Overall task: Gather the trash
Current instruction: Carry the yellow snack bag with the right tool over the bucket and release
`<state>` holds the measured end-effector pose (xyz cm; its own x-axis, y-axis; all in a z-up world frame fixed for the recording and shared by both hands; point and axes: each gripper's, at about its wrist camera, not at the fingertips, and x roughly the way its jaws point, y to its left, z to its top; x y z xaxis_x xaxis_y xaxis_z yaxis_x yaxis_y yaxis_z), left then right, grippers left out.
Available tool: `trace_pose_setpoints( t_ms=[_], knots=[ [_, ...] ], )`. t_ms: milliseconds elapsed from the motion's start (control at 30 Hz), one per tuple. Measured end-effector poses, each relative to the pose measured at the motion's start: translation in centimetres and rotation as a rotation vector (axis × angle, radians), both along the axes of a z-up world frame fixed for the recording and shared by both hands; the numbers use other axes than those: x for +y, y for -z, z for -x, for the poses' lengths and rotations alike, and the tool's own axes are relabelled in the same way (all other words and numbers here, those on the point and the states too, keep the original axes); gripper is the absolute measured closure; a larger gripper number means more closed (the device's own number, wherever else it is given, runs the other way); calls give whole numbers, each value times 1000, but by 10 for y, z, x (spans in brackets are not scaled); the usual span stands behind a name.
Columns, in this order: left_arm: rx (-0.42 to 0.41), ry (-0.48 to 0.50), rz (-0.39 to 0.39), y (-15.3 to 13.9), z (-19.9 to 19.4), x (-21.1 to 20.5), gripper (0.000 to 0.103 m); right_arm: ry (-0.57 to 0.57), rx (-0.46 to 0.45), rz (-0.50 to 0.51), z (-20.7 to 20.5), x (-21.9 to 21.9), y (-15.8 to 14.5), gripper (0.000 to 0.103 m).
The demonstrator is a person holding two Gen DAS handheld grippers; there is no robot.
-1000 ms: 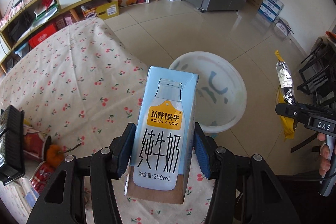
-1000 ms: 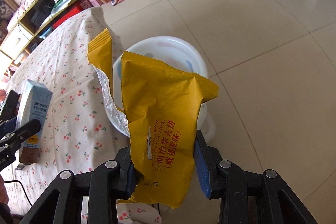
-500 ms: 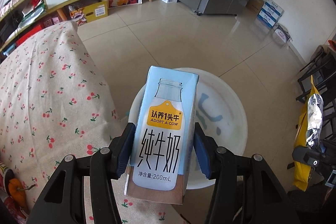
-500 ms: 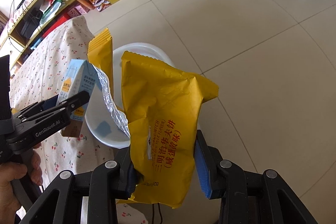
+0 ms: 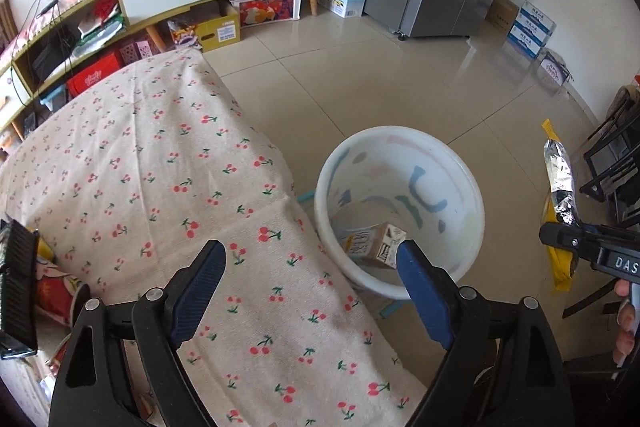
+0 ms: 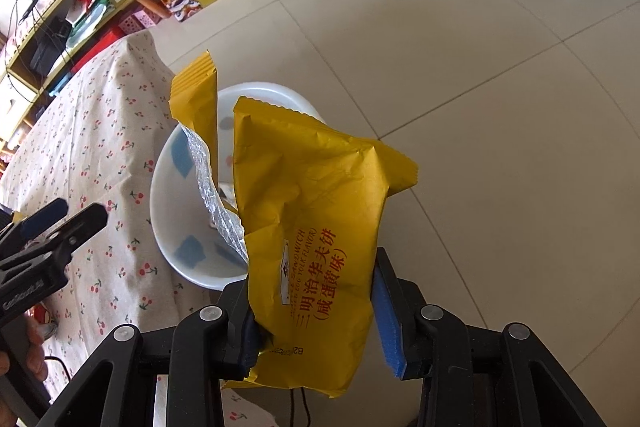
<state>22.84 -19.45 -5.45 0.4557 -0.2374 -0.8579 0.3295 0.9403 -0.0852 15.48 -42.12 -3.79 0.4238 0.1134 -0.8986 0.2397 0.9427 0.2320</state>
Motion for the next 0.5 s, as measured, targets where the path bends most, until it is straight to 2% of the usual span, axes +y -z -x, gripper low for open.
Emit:
trace_pose_setpoints(
  t_ms=[267, 500],
  knots=[
    [-66, -58, -33, -25, 39, 70, 1, -16, 12, 4, -21, 25, 7, 60],
    [-22, -120, -40, -23, 56, 122, 1, -33, 17, 29, -39, 48, 13, 59]
  ],
)
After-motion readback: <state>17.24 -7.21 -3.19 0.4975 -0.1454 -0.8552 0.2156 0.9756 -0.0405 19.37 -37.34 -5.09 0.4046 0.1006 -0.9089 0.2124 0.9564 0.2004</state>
